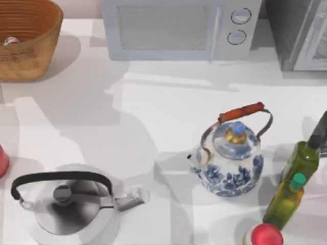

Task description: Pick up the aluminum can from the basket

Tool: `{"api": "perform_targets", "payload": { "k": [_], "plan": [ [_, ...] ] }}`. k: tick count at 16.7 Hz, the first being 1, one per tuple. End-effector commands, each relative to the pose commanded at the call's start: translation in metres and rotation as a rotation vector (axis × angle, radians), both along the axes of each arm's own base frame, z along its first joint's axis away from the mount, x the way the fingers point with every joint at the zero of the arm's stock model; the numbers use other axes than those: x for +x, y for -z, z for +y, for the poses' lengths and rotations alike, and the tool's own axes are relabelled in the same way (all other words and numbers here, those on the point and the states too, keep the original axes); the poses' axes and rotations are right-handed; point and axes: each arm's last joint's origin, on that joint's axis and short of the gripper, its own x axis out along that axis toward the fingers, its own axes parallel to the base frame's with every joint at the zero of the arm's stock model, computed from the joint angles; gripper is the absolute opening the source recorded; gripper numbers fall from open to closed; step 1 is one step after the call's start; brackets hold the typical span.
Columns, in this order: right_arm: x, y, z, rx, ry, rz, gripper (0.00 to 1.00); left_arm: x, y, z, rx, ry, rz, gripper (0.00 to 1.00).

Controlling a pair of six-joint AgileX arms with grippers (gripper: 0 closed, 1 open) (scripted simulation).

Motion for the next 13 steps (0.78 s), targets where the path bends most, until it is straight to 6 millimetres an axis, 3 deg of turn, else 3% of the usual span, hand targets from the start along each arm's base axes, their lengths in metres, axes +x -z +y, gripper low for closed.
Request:
{"api": "perform_targets", "payload": {
  "k": [3,6,9,13],
  "plan": [
    [0.000,0.000,0.000,0.000,0.000,0.000,1.00,0.024,0.042,-0.005,-0.019,0.020,0.104,1.00],
    [0.000,0.000,0.000,0.000,0.000,0.000,1.00,0.042,0.065,-0.026,-0.015,0.084,0.151,1.00],
    [0.000,0.000,0.000,0.000,0.000,0.000,1.00,0.052,0.066,-0.044,0.003,0.140,0.136,1.00],
    [0.000,0.000,0.000,0.000,0.000,0.000,1.00,0.052,0.066,-0.044,0.003,0.142,0.135,1.00]
  ]
}}
